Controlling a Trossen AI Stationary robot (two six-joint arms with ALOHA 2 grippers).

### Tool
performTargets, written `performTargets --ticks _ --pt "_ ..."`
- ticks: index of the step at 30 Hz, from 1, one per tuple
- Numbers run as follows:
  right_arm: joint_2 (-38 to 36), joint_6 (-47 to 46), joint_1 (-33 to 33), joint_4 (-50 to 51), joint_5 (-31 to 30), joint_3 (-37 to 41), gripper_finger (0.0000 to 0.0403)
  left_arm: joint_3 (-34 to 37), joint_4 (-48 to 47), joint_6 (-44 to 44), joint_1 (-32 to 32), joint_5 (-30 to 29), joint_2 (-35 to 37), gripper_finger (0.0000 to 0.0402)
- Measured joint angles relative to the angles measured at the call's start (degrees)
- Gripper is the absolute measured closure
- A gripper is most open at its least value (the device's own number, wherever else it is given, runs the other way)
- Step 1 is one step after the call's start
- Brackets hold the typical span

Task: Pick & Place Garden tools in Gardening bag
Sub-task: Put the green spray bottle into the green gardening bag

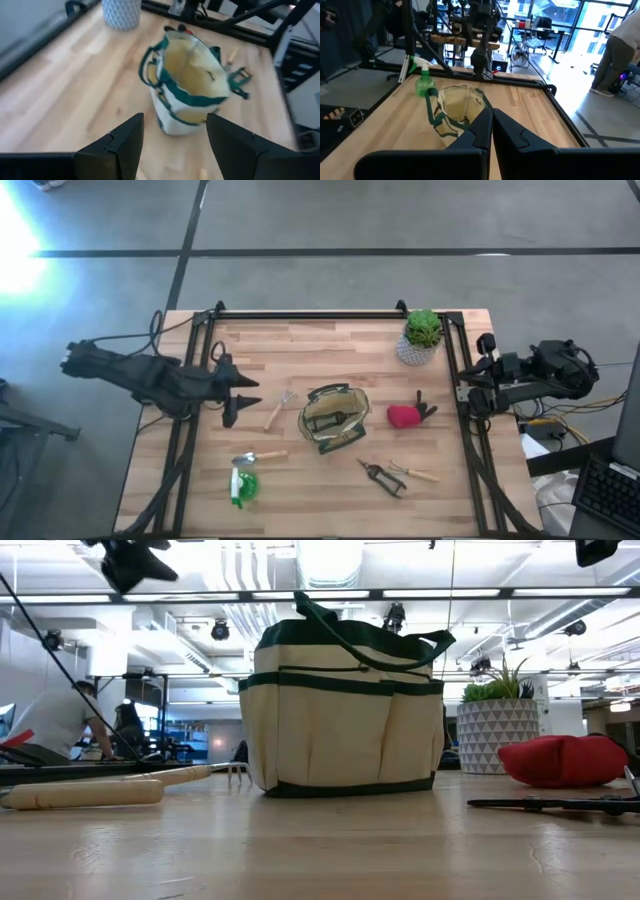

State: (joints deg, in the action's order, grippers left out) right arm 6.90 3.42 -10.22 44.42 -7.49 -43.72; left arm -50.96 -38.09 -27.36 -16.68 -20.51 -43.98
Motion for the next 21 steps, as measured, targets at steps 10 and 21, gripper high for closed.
performTargets --ticks 10,21 --pt "0.1 0.0 0.0 0.0 0.0 0.0 0.0394 -12.4 -17.5 -29.2 -8.5 3.0 -9.8 0.0208" --pt "0.1 0.0 0.0 0.0 0.0 0.0 0.0394 -37.5 -42.2 -44.1 -16.0 13.7 -33.4 0.0256"
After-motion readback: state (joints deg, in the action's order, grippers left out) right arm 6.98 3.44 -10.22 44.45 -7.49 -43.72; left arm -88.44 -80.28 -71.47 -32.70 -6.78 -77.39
